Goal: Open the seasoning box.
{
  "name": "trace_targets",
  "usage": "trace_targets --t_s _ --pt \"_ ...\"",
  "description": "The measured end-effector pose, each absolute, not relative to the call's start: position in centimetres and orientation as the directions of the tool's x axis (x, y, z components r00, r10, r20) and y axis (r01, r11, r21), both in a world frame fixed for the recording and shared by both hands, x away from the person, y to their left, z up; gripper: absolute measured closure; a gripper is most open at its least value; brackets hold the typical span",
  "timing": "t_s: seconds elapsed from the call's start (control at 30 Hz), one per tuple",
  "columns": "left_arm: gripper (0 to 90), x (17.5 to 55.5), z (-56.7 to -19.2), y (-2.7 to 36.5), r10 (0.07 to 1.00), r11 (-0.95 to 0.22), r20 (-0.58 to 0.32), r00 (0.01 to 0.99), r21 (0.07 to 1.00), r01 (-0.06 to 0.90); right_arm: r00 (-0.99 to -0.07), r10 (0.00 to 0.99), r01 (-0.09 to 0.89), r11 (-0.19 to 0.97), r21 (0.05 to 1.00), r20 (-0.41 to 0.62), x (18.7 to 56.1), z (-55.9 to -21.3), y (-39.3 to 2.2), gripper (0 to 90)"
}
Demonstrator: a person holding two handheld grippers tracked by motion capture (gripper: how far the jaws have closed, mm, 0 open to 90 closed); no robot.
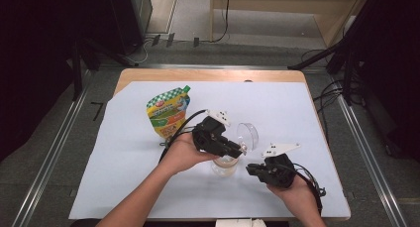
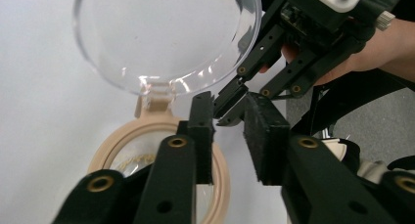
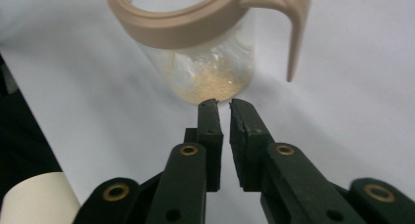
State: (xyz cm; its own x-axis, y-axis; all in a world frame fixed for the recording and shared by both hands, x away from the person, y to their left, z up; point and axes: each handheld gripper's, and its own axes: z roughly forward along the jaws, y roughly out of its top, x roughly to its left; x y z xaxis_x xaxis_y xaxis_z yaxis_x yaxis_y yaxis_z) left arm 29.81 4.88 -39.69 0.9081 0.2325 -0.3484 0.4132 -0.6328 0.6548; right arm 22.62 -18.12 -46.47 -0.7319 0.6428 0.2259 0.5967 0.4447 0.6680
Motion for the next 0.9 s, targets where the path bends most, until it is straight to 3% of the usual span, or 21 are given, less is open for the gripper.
trace_targets --t_s 0.27,0.5,0.67,0.9 --pt "62.3 29.9 -39.1 7.2 0.269 -0.612 -0.372 0.888 0.646 0.456 -0.756 0.594 0.59 0.437 0.679 0.274 21.7 -46.4 -17.1 73.4" --pt "62.7 29.9 -38.6 8.9 0.282 -0.594 -0.365 0.887 0.659 0.46 -0.787 0.549 0.563 0.453 0.692 0.281 20.9 -46.2 -15.9 67.3" --pt "56.3 29.9 -38.3 10.0 0.307 -0.596 -0.38 0.872 0.638 0.488 -0.82 0.507 0.526 0.482 0.701 0.267 20.6 -46.3 -14.6 63.0" --pt "54.1 29.9 -37.1 11.9 0.338 -0.554 -0.366 0.867 0.668 0.497 -0.846 0.472 0.491 0.506 0.709 0.248 20.2 -46.3 -13.7 59.9"
